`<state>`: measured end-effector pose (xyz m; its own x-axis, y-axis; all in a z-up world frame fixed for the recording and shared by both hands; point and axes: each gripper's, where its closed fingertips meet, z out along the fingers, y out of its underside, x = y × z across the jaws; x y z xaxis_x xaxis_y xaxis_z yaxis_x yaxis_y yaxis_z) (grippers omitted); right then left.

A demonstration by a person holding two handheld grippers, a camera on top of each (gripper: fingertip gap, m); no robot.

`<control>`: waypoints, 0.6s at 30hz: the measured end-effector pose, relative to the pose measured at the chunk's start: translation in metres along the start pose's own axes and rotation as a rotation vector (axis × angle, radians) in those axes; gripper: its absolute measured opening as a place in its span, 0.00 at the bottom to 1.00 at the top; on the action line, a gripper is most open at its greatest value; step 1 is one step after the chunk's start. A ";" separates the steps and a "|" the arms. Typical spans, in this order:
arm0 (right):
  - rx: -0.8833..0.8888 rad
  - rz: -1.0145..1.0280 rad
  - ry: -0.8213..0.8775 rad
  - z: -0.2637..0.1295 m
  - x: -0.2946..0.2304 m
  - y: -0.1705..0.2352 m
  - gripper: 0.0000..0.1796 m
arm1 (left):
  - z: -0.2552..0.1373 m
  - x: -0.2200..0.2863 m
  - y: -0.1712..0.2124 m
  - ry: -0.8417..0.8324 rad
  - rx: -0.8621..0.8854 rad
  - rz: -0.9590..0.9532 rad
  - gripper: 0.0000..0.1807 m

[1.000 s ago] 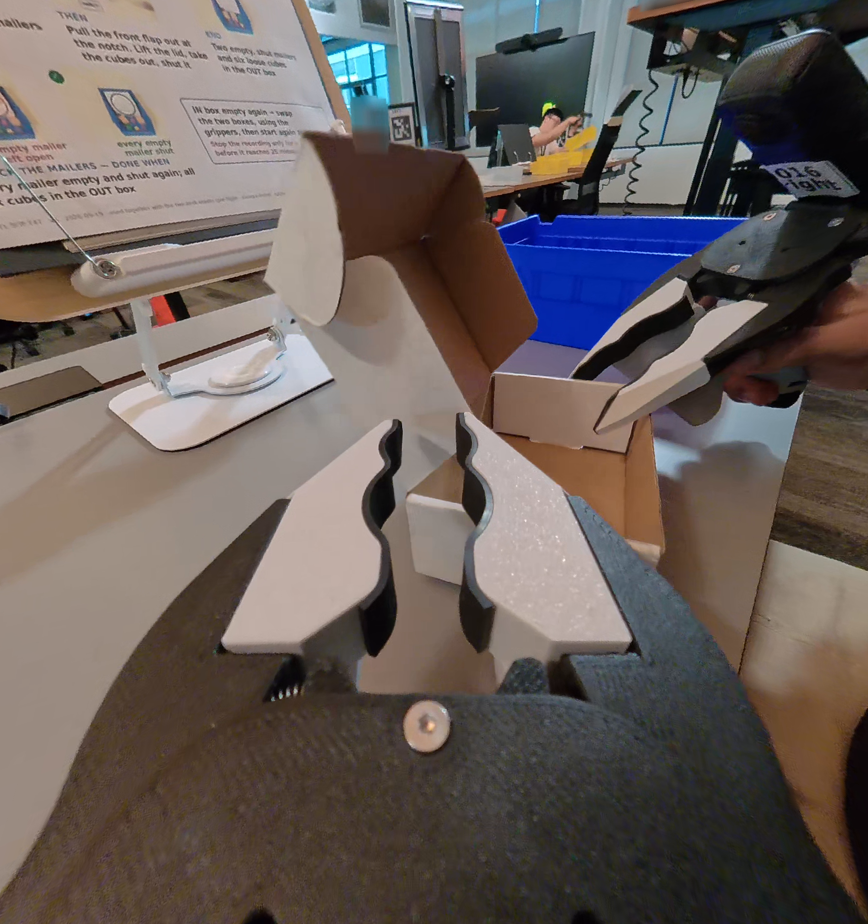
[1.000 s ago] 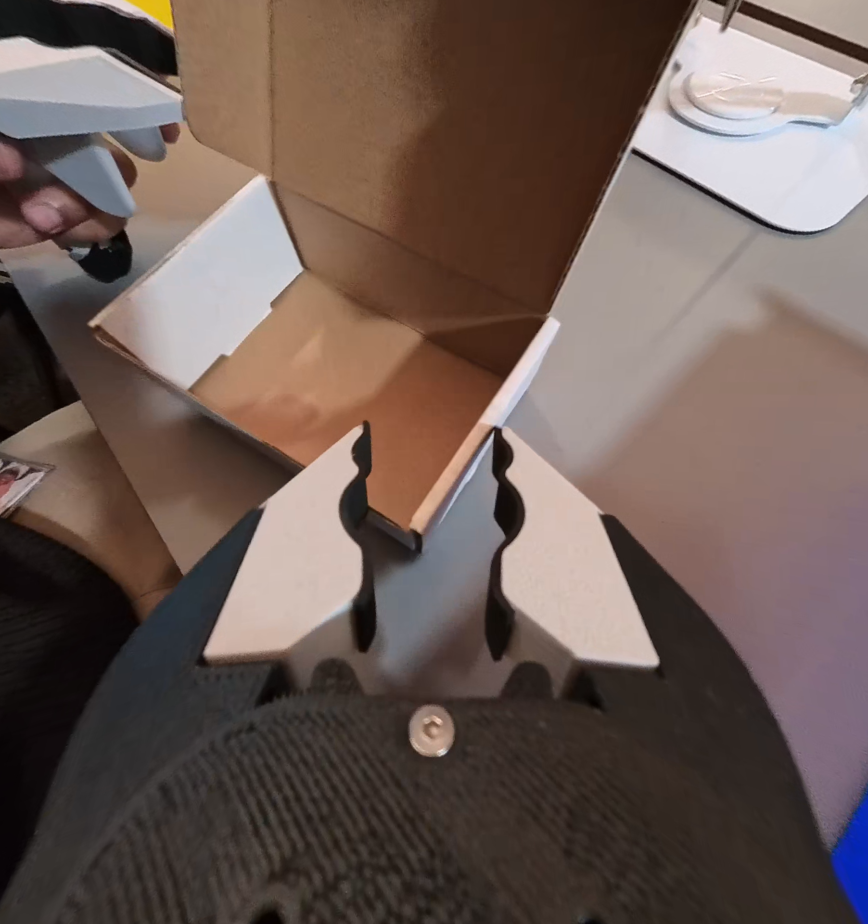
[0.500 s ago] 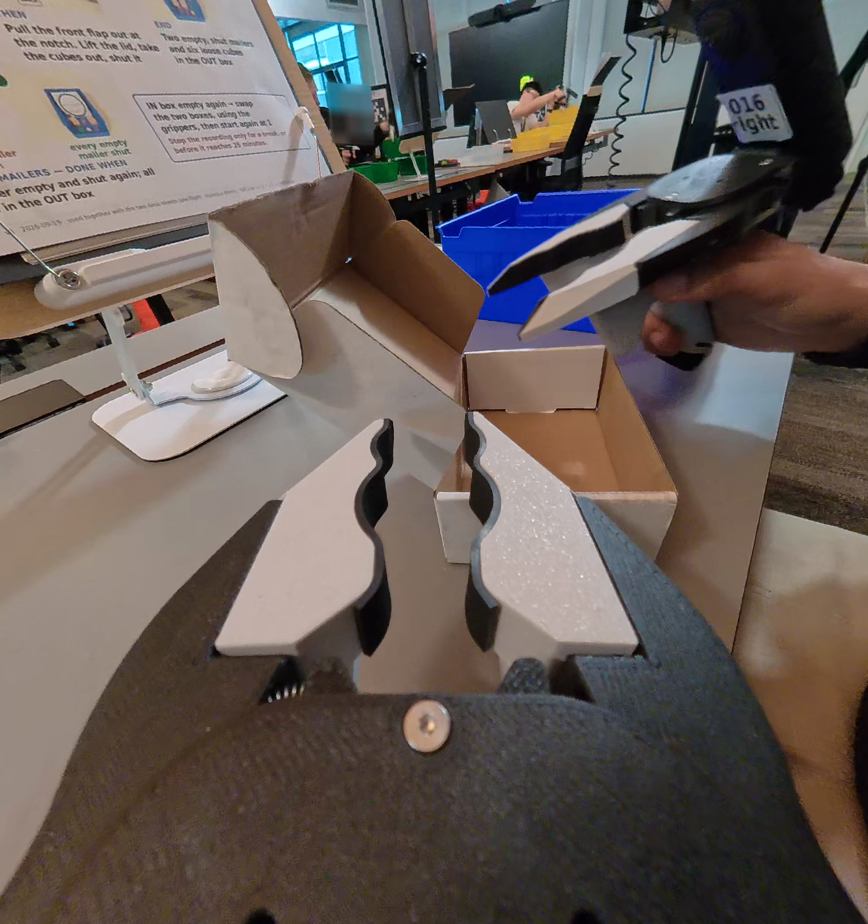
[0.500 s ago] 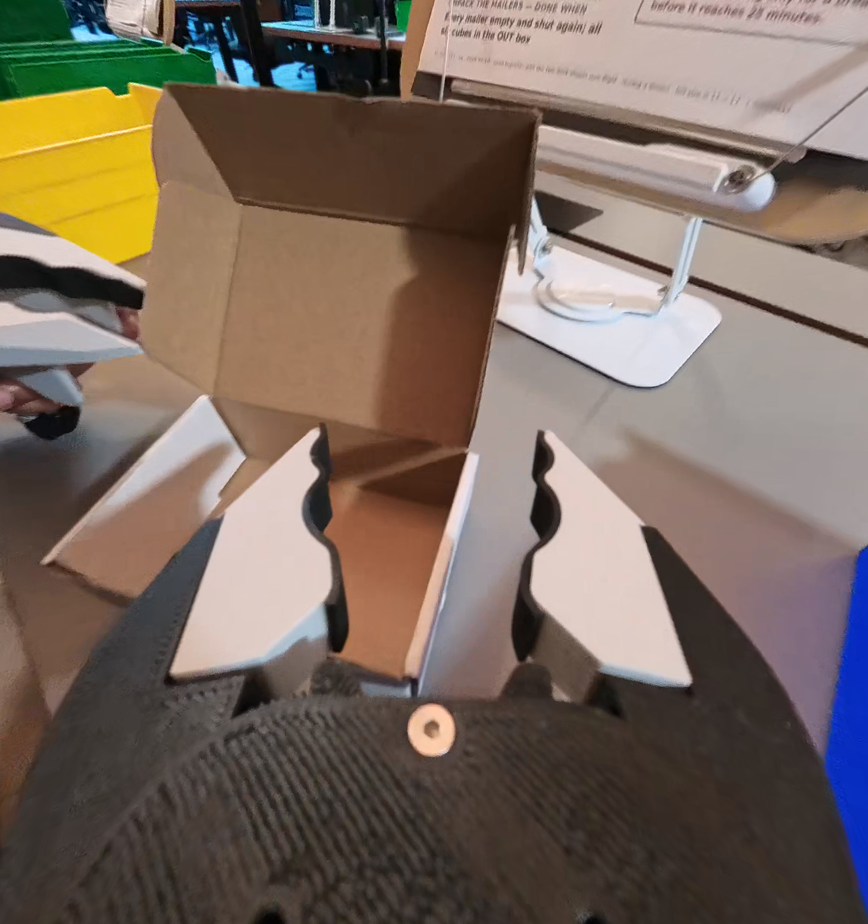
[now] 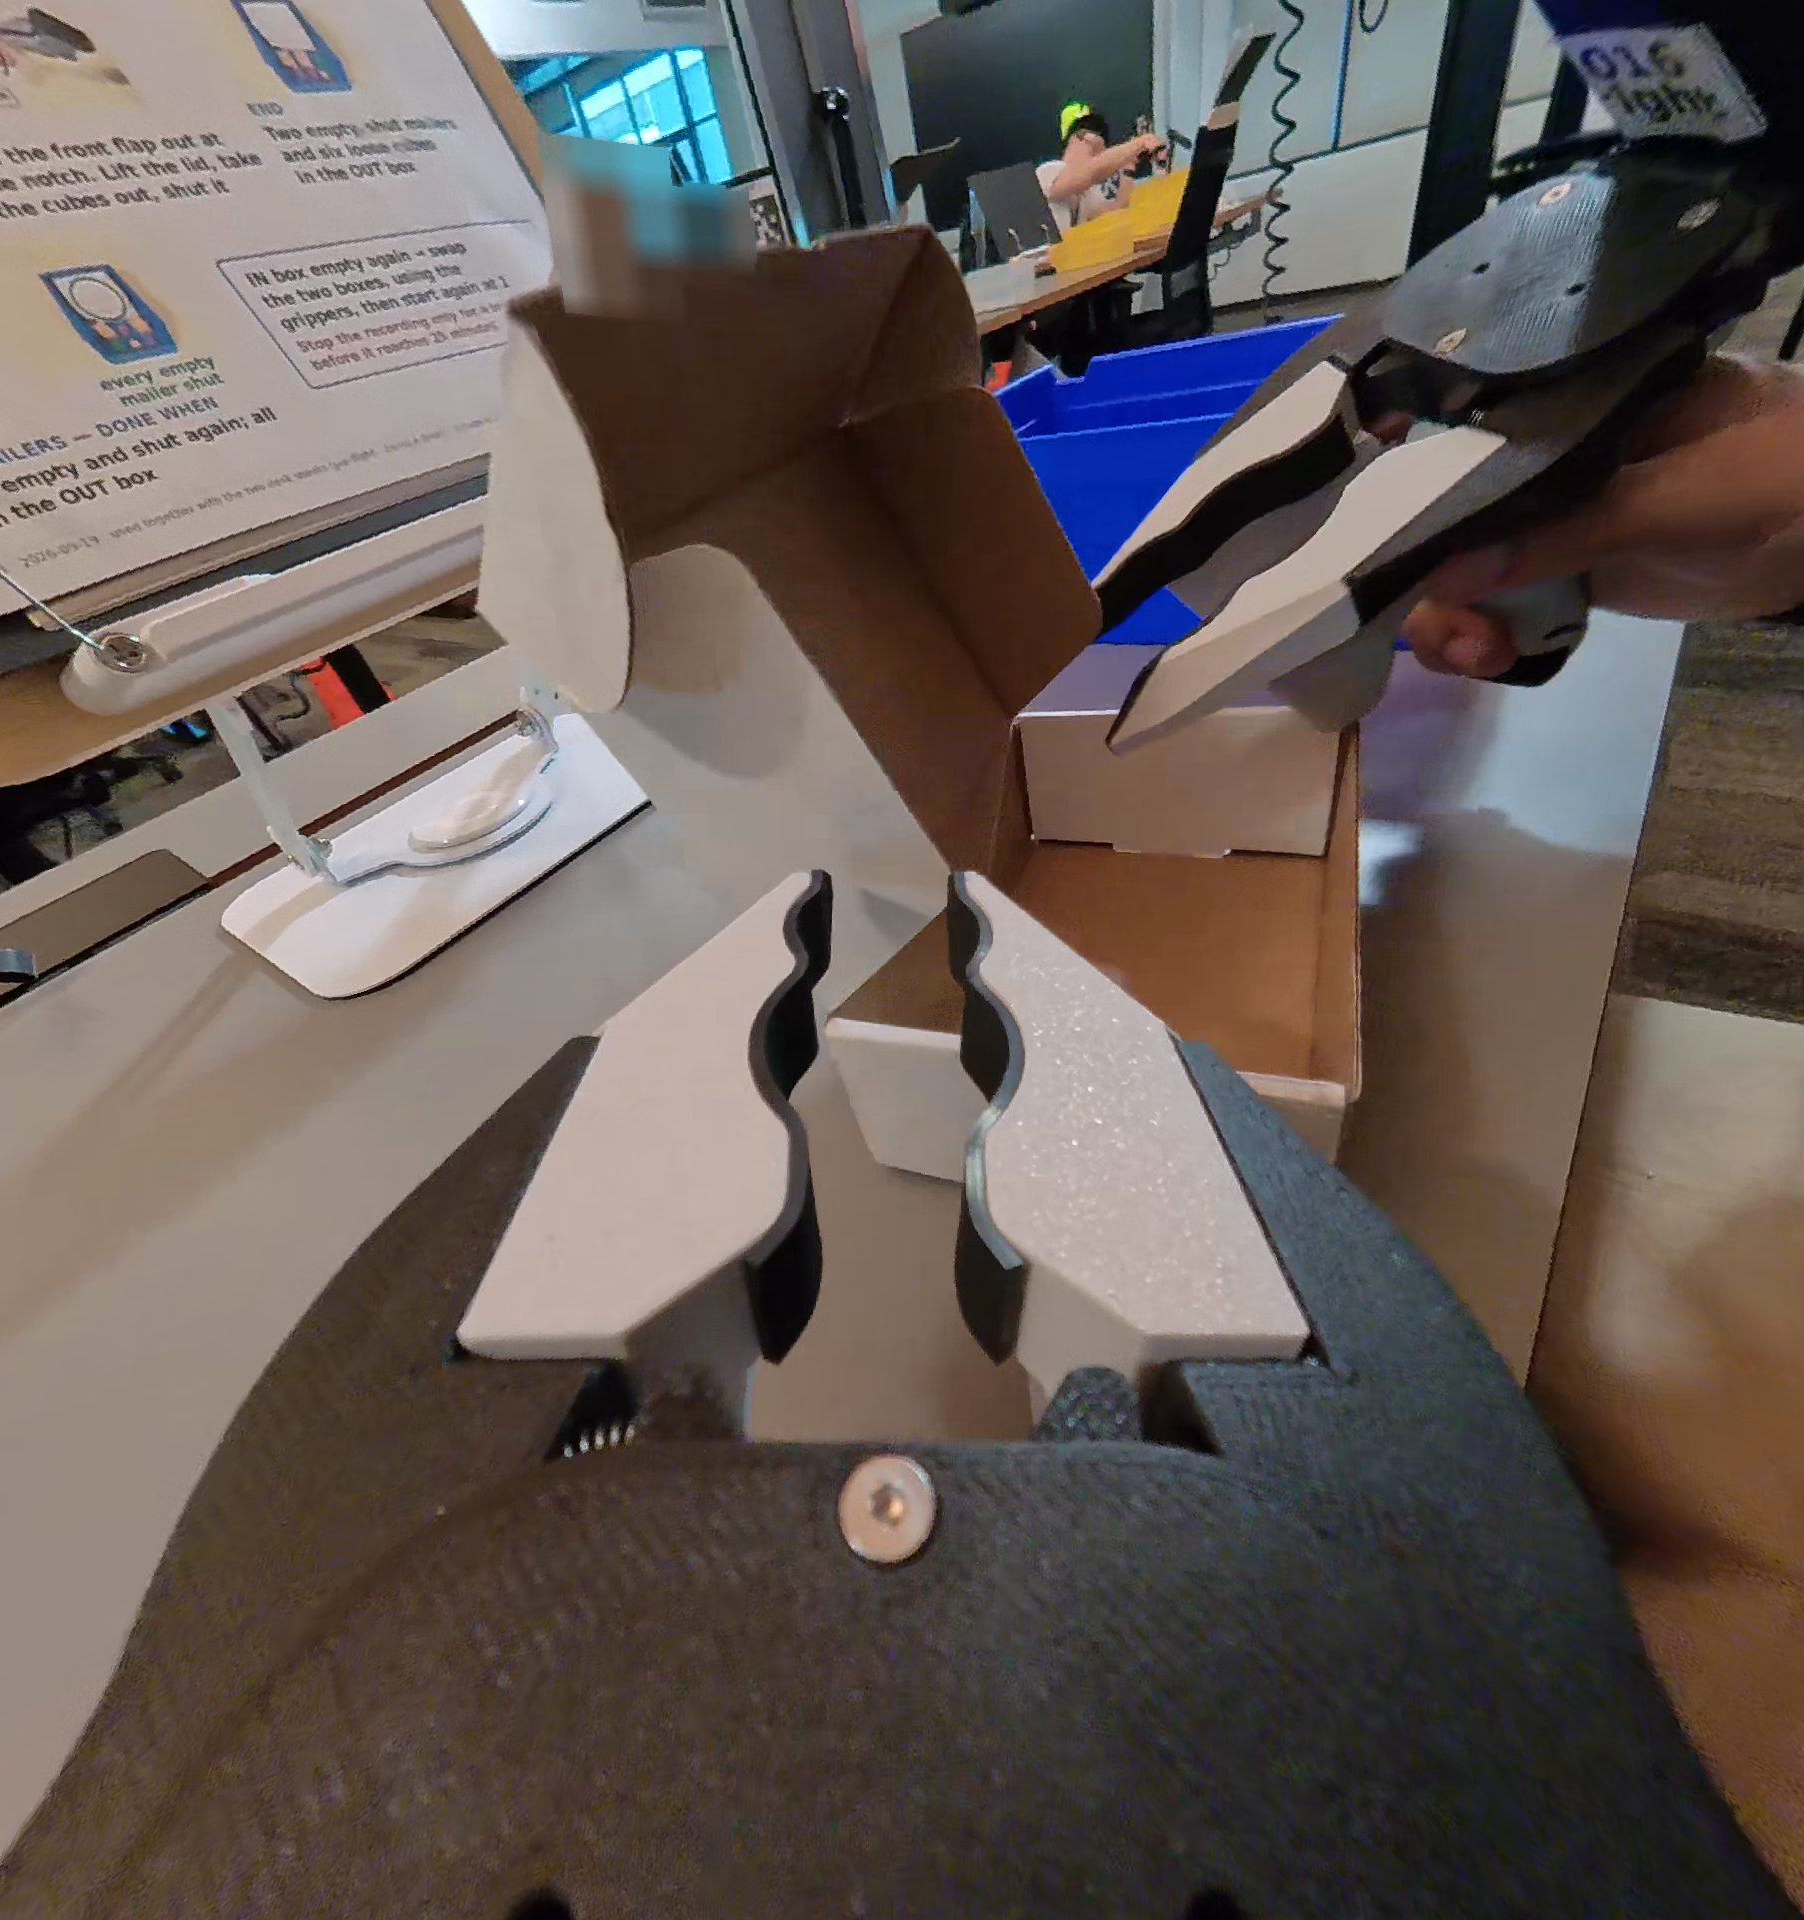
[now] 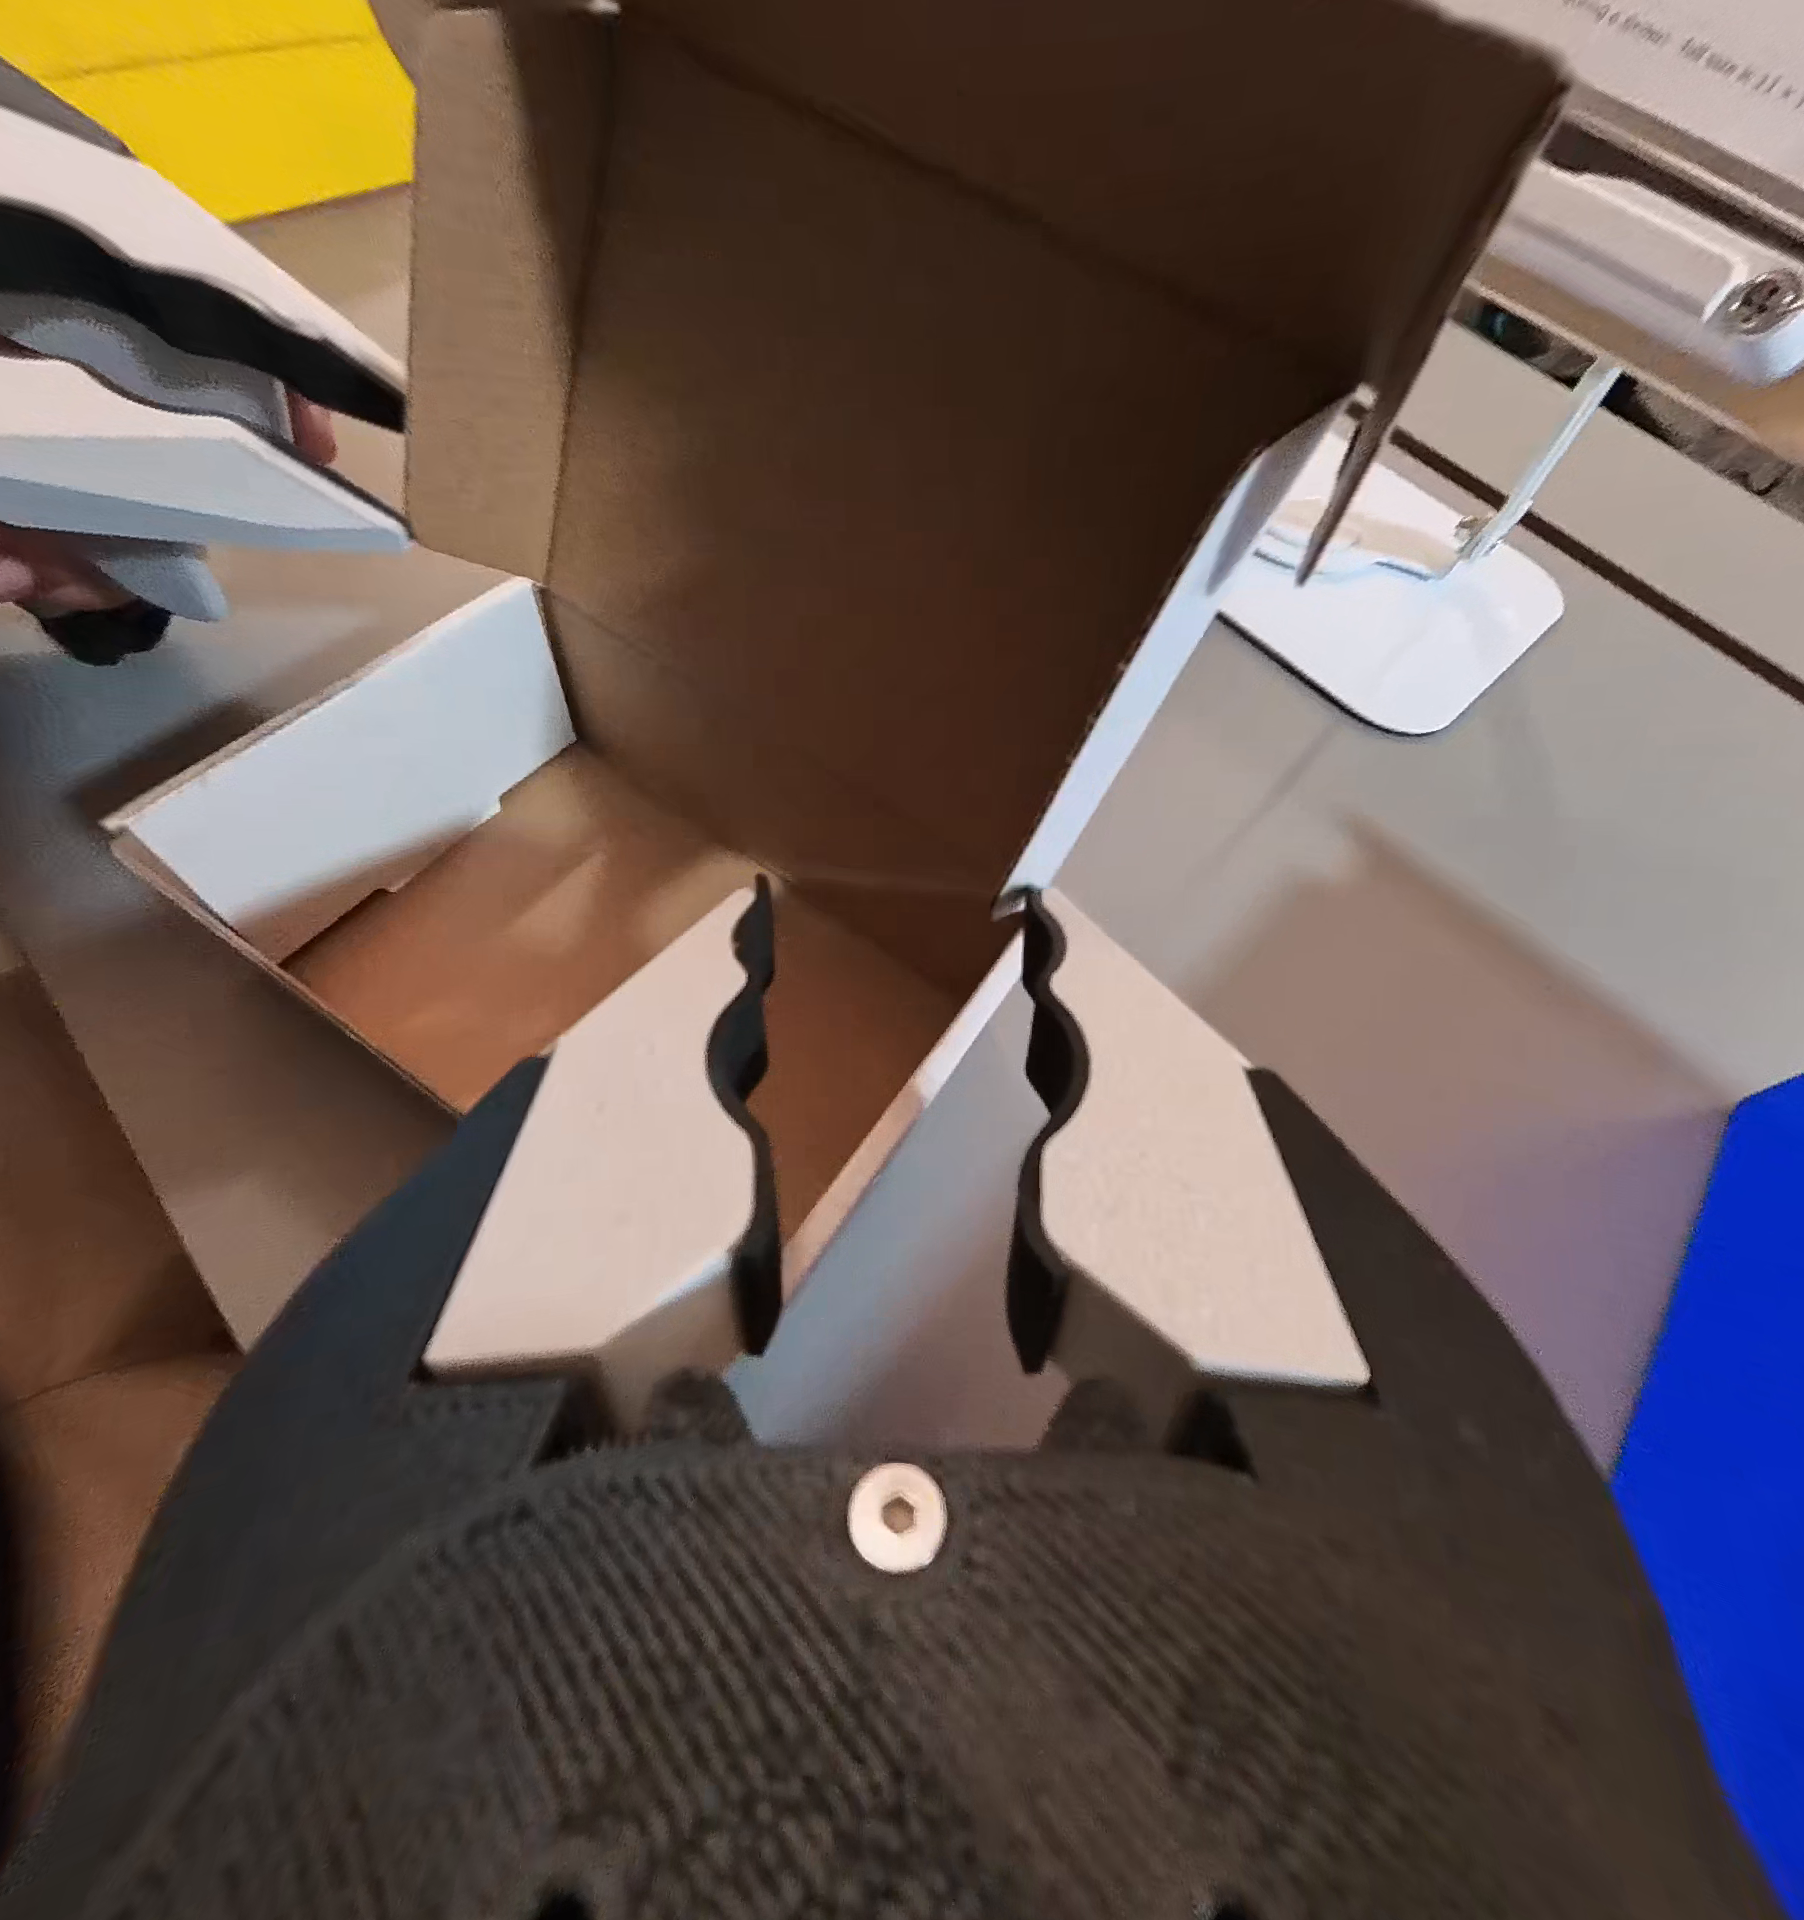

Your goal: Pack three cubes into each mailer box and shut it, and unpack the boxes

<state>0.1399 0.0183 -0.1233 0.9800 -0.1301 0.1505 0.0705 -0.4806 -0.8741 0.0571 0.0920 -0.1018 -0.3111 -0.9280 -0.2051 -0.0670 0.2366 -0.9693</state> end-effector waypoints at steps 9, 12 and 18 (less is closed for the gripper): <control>-0.037 -0.002 -0.015 -0.007 -0.003 0.007 0.24 | -0.003 0.012 0.003 0.086 -0.026 -0.035 0.14; -0.045 -0.006 -0.008 -0.009 -0.002 0.009 0.23 | -0.003 0.018 0.004 0.124 -0.035 -0.034 0.14; -0.026 0.051 -0.033 -0.015 -0.004 0.012 0.23 | -0.009 0.038 0.012 0.261 -0.108 -0.077 0.25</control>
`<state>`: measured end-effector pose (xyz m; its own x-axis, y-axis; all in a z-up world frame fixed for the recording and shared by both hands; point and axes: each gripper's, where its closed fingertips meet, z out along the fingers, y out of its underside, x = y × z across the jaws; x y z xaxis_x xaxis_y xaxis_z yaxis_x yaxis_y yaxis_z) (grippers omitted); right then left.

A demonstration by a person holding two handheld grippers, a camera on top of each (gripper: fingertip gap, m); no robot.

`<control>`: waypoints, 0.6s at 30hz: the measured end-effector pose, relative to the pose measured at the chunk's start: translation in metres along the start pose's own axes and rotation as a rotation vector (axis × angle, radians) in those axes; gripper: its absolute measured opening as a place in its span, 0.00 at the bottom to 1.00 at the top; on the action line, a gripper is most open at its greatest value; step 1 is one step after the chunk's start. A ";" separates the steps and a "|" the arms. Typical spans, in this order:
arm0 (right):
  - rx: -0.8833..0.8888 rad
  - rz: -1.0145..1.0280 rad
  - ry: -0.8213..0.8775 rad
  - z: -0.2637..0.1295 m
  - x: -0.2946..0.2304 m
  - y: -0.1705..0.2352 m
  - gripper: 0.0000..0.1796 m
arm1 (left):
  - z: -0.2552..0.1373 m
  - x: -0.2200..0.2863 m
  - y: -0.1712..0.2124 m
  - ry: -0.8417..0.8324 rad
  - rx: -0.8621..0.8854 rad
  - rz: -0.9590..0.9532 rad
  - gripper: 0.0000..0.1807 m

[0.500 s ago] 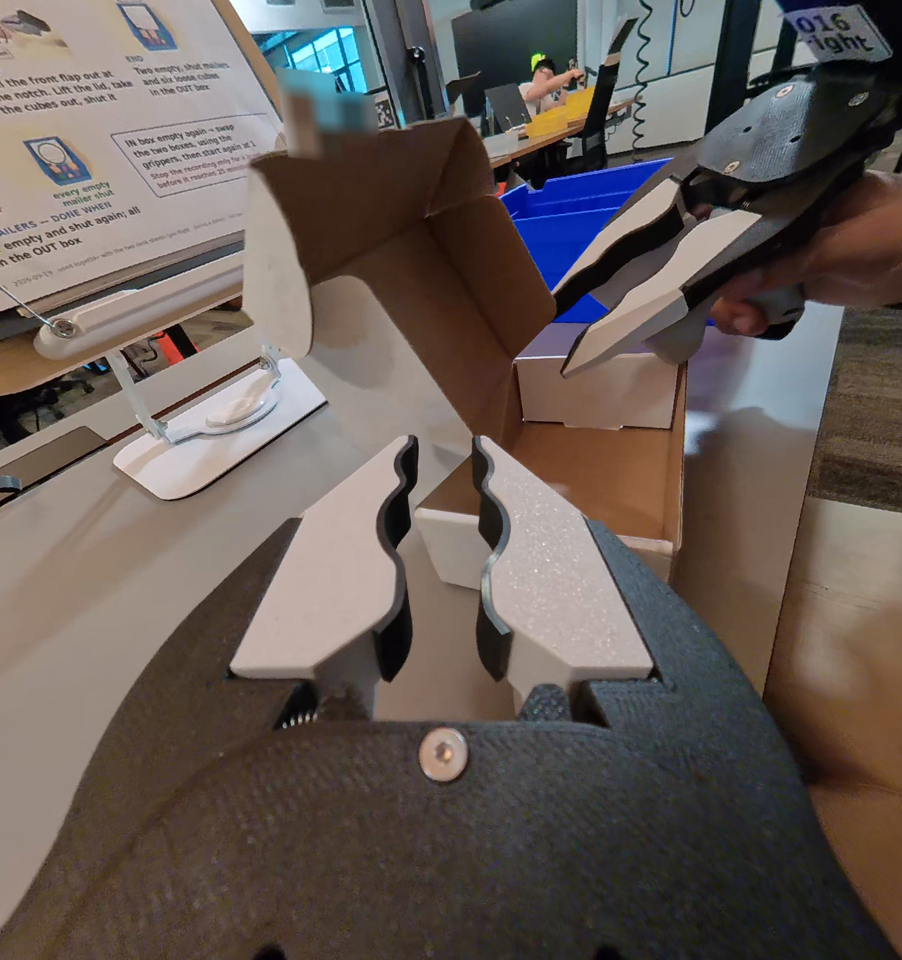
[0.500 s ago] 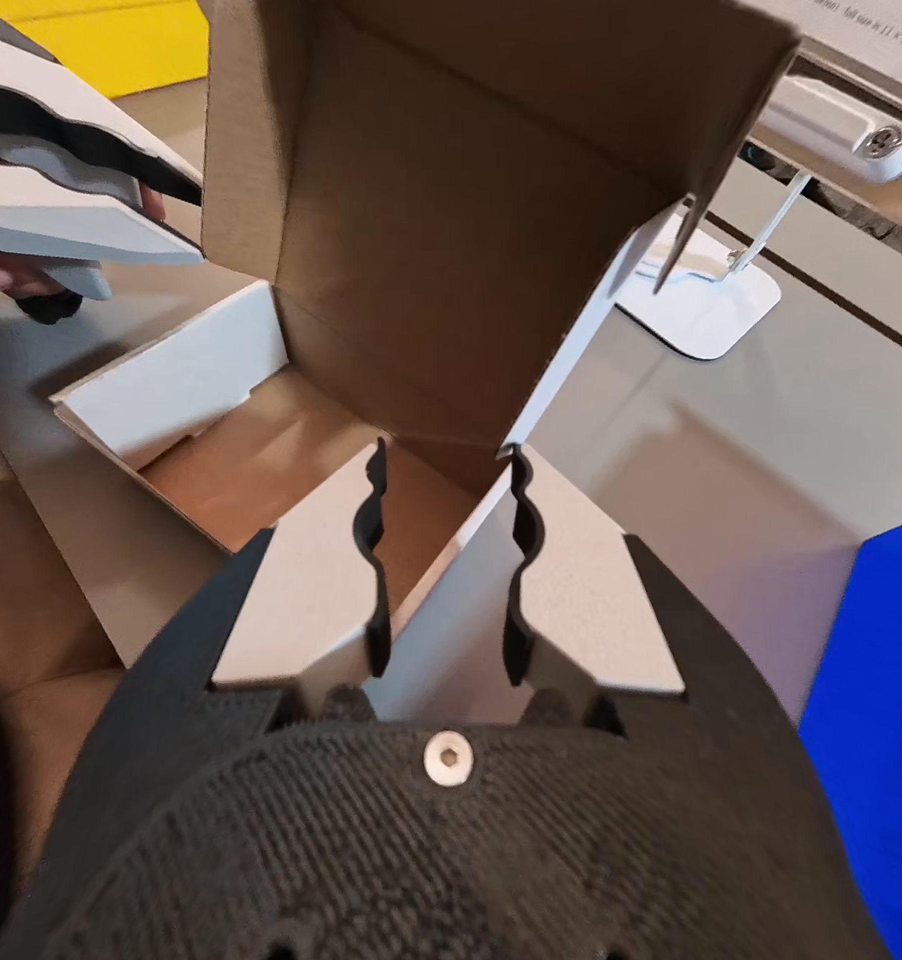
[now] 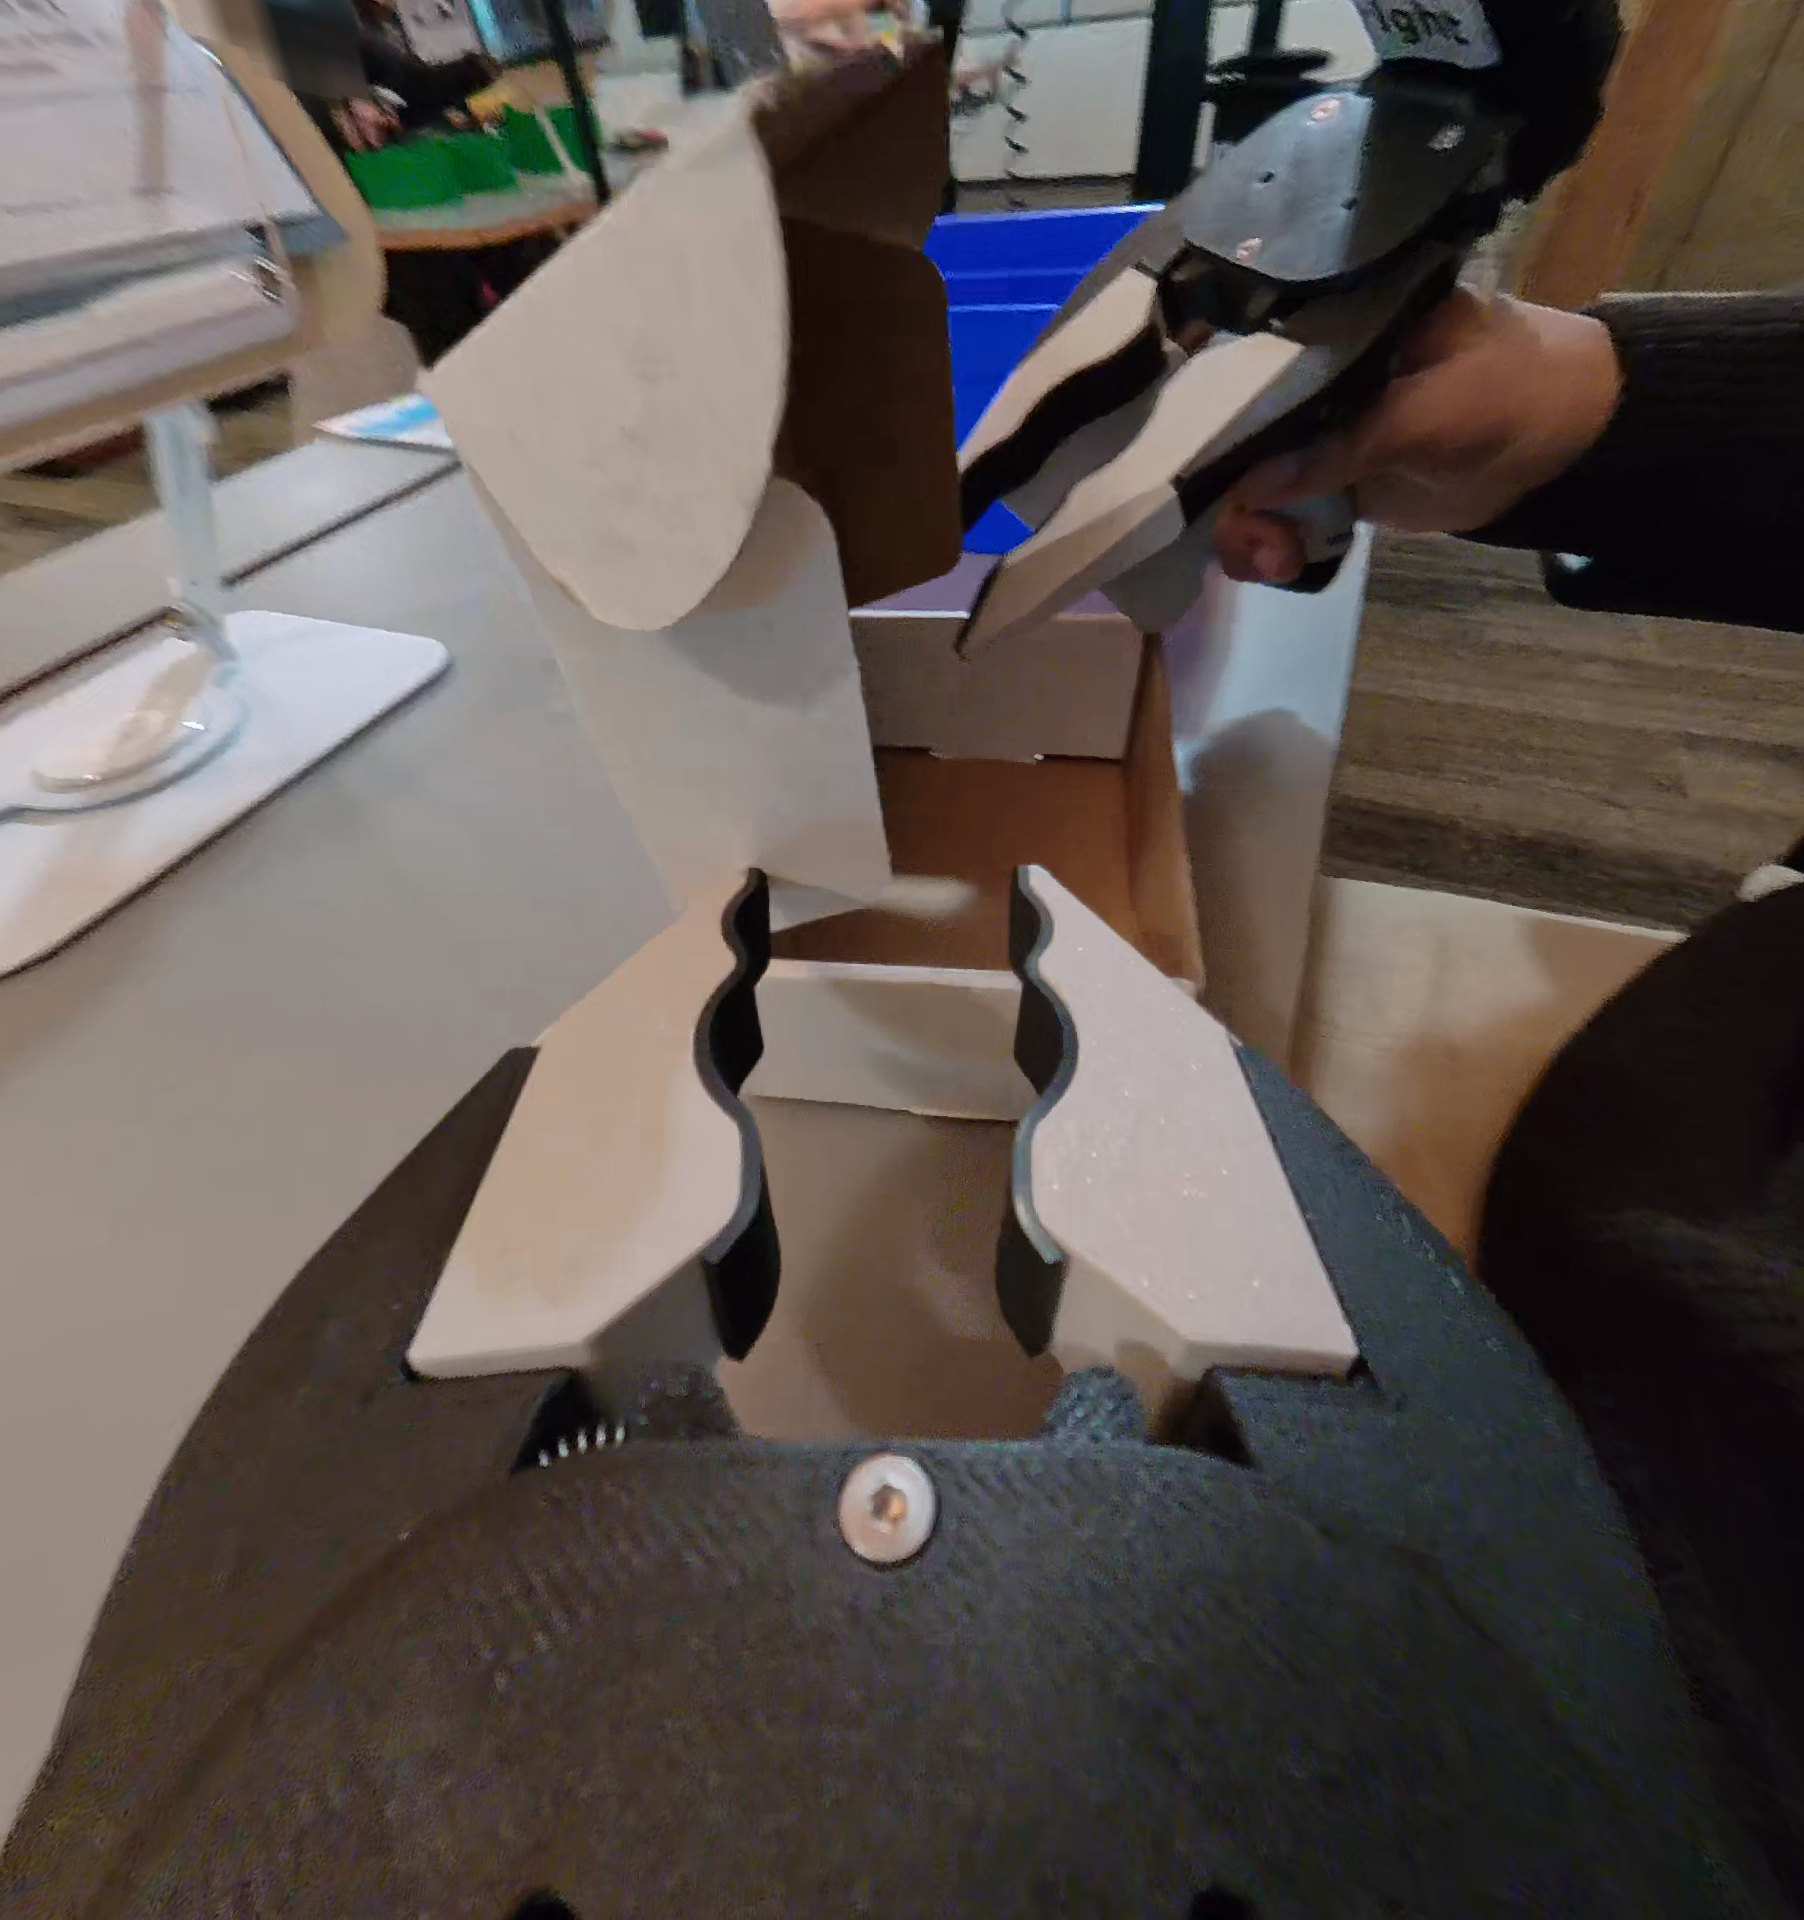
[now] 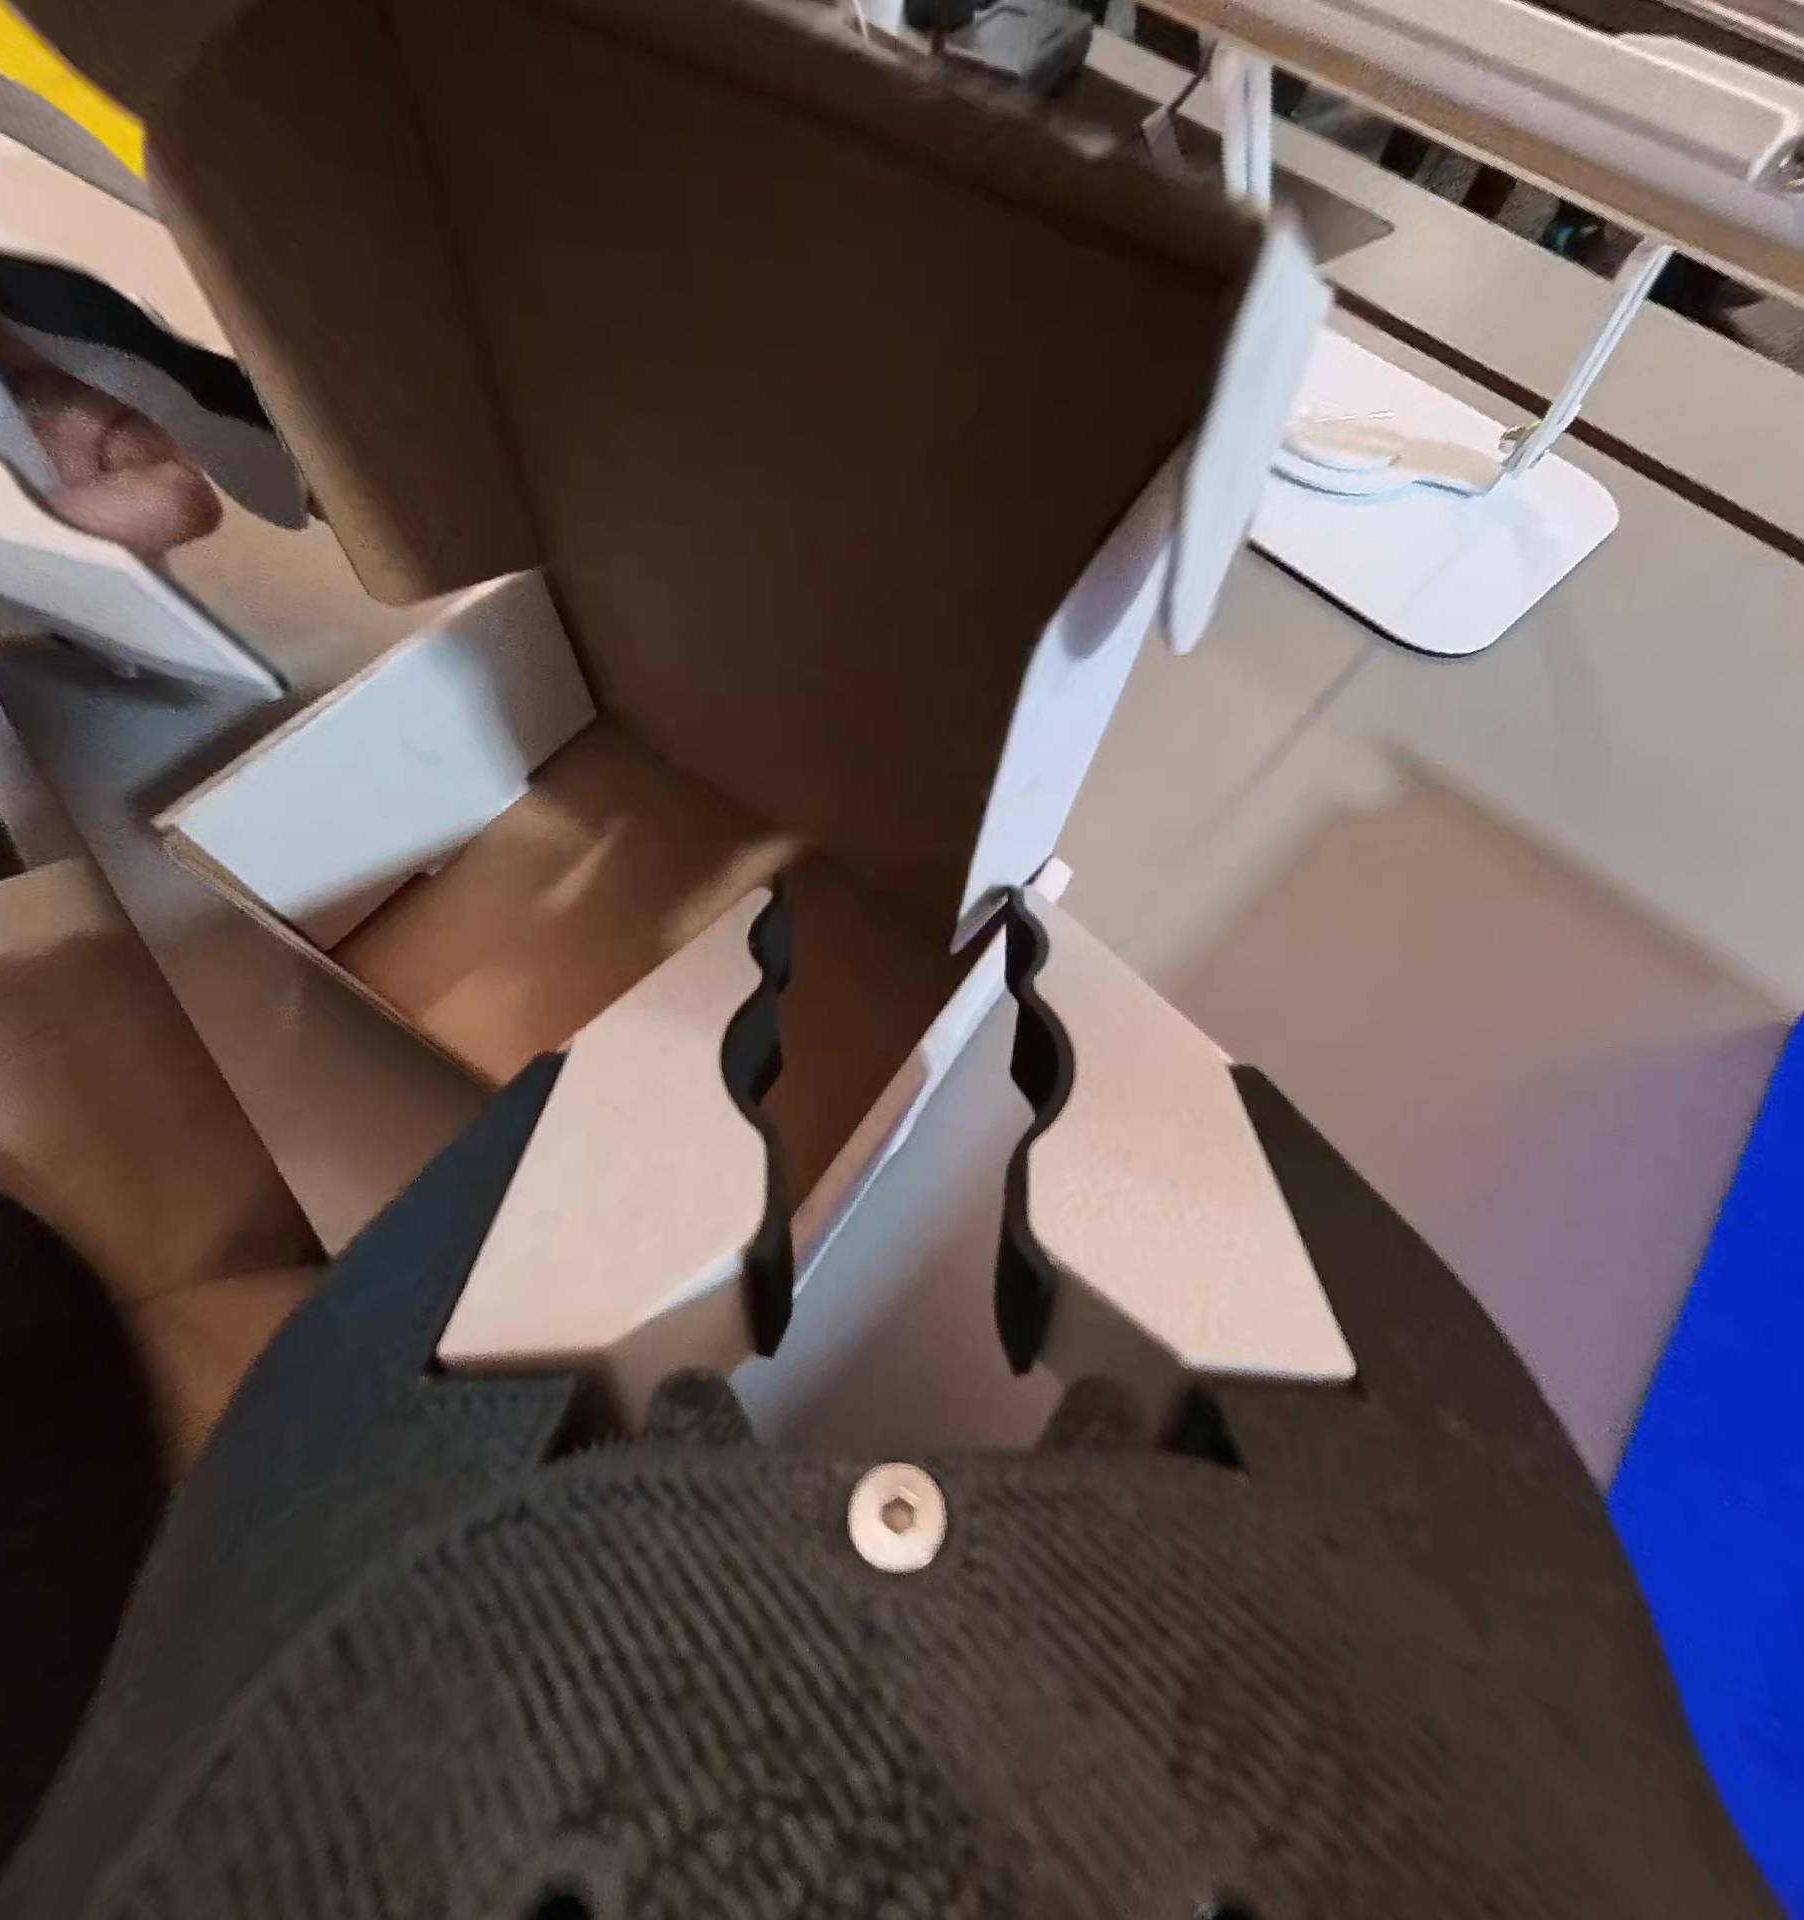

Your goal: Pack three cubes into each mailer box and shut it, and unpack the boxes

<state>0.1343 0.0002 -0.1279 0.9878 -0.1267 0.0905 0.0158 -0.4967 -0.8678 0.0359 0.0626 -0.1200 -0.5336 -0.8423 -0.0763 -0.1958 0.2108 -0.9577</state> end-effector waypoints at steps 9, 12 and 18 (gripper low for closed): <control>0.033 0.119 -0.114 0.003 -0.004 0.004 0.27 | -0.002 0.009 0.003 0.101 -0.017 -0.079 0.27; 0.021 0.093 -0.099 0.004 -0.004 0.005 0.28 | -0.002 0.010 0.004 0.097 -0.026 -0.074 0.28; 0.020 0.073 -0.082 0.002 0.000 0.004 0.36 | -0.006 0.003 0.000 0.102 0.011 -0.143 0.29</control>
